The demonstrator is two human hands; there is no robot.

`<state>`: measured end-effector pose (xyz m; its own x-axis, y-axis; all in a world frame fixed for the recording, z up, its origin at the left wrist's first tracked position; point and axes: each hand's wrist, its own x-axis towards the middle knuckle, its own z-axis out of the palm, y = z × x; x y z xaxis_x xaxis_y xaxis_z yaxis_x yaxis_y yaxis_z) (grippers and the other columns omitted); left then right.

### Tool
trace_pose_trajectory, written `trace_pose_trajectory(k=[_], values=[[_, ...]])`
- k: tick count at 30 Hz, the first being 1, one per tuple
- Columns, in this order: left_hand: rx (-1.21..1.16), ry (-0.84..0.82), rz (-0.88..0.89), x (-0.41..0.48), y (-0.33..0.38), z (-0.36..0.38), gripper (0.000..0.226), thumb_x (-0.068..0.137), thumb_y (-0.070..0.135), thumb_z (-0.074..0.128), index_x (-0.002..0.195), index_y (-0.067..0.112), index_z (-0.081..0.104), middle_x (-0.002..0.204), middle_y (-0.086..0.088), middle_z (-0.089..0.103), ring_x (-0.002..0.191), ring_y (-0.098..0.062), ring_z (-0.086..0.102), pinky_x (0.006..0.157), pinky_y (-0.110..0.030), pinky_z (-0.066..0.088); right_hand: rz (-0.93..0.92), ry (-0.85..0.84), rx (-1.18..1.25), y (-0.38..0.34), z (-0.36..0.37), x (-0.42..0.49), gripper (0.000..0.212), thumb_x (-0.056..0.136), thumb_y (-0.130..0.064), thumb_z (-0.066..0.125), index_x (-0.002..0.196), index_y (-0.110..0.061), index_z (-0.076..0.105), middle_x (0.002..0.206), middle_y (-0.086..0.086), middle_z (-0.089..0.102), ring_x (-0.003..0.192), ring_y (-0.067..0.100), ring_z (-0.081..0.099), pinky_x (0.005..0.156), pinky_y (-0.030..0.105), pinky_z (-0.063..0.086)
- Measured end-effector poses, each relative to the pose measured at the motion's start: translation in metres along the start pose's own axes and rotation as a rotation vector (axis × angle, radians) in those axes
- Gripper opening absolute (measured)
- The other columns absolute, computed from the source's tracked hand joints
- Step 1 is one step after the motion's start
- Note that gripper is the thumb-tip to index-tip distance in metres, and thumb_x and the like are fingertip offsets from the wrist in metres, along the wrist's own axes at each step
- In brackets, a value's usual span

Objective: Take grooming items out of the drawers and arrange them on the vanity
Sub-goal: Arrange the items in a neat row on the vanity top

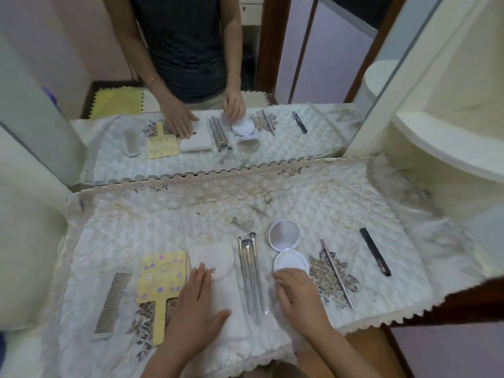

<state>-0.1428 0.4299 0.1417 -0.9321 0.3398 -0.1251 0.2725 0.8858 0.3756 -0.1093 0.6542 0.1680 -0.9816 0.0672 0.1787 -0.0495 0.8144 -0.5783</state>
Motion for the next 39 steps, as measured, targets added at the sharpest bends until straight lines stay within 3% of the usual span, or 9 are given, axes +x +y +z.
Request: trace_pose_trajectory(k=[3,6,11,17,22,26,30,34,39], values=[[-0.062,0.017,-0.015,0.005,0.009,-0.008,0.106,0.059,0.066,0.019,0.146,0.004,0.012,0.153,-0.003,-0.003,0.14,-0.01,-0.006,0.111,-0.02,0.001,0.163,0.03,0.012,0.032,-0.023,-0.003,0.019,0.083,-0.017,0.052,0.089,-0.012,0.069,0.088,0.003,0.069,0.087,0.01,0.055,0.08,0.018,0.039],[-0.015,0.111,0.037,0.012,0.029,-0.009,0.077,0.069,0.049,0.041,0.129,0.001,0.045,0.138,-0.02,0.045,0.131,-0.027,0.027,0.111,-0.02,0.008,0.328,0.03,0.025,0.06,-0.047,-0.003,0.018,0.084,-0.006,0.06,0.098,-0.013,0.069,0.093,0.0,0.067,0.091,0.014,0.055,0.081,0.025,0.045],[-0.147,0.244,0.242,0.032,0.113,0.011,0.036,0.072,0.027,0.048,0.102,0.011,0.061,0.099,-0.009,0.069,0.1,-0.019,0.045,0.095,-0.024,0.031,0.471,-0.06,0.068,0.099,-0.078,0.008,0.007,0.088,-0.018,0.058,0.093,-0.018,0.062,0.083,-0.004,0.057,0.081,0.015,0.056,0.068,0.019,0.041],[-0.426,-0.003,-0.065,0.067,0.222,0.039,0.012,0.088,0.019,0.052,0.096,0.023,0.06,0.077,0.014,0.053,0.077,-0.006,0.05,0.071,-0.019,0.037,0.417,-0.386,-0.058,0.122,-0.088,0.037,0.024,0.083,-0.045,0.057,0.076,-0.023,0.05,0.069,-0.009,0.05,0.073,0.014,0.055,0.061,0.026,0.041],[-0.468,-0.016,-0.308,0.075,0.241,0.05,0.015,0.089,0.017,0.052,0.098,0.013,0.063,0.091,-0.003,0.069,0.079,-0.014,0.058,0.071,-0.022,0.043,0.32,-0.569,-0.074,0.123,-0.093,0.054,0.033,0.085,-0.042,0.053,0.059,-0.027,0.04,0.067,-0.005,0.049,0.071,0.016,0.05,0.057,0.029,0.037],[-0.533,-0.09,-0.391,0.077,0.254,0.046,0.02,0.088,0.024,0.055,0.106,0.021,0.064,0.099,0.001,0.07,0.089,-0.011,0.063,0.076,-0.02,0.045,0.433,-0.556,0.286,0.131,-0.096,0.061,0.017,0.081,-0.031,0.063,0.068,-0.021,0.063,0.062,-0.007,0.06,0.061,0.011,0.058,0.058,0.023,0.046],[-0.63,-0.07,-0.459,0.076,0.267,0.037,0.009,0.082,0.025,0.063,0.088,0.031,0.065,0.086,0.0,0.072,0.082,-0.011,0.065,0.077,-0.025,0.048,0.57,-0.551,0.689,0.134,-0.107,0.066,0.013,0.079,-0.019,0.068,0.078,-0.008,0.074,0.077,0.013,0.074,0.071,0.022,0.068,0.072,0.037,0.056],[-0.626,-0.081,-0.427,0.079,0.263,0.027,0.011,0.08,0.026,0.067,0.071,0.03,0.065,0.053,0.013,0.063,0.052,0.009,0.054,0.056,-0.007,0.041,0.585,-0.461,0.786,0.132,-0.127,0.088,0.01,0.082,-0.02,0.067,0.08,-0.011,0.07,0.071,0.001,0.067,0.06,0.009,0.061,0.056,0.018,0.049],[-0.635,-0.036,-0.415,0.078,0.263,0.012,0.009,0.083,0.023,0.066,0.075,0.028,0.067,0.062,0.009,0.062,0.054,0.004,0.054,0.058,-0.008,0.041,0.507,-0.497,0.776,0.121,-0.142,0.105,0.015,0.083,-0.019,0.066,0.068,-0.02,0.066,0.073,0.004,0.065,0.071,0.015,0.061,0.07,0.025,0.047]])
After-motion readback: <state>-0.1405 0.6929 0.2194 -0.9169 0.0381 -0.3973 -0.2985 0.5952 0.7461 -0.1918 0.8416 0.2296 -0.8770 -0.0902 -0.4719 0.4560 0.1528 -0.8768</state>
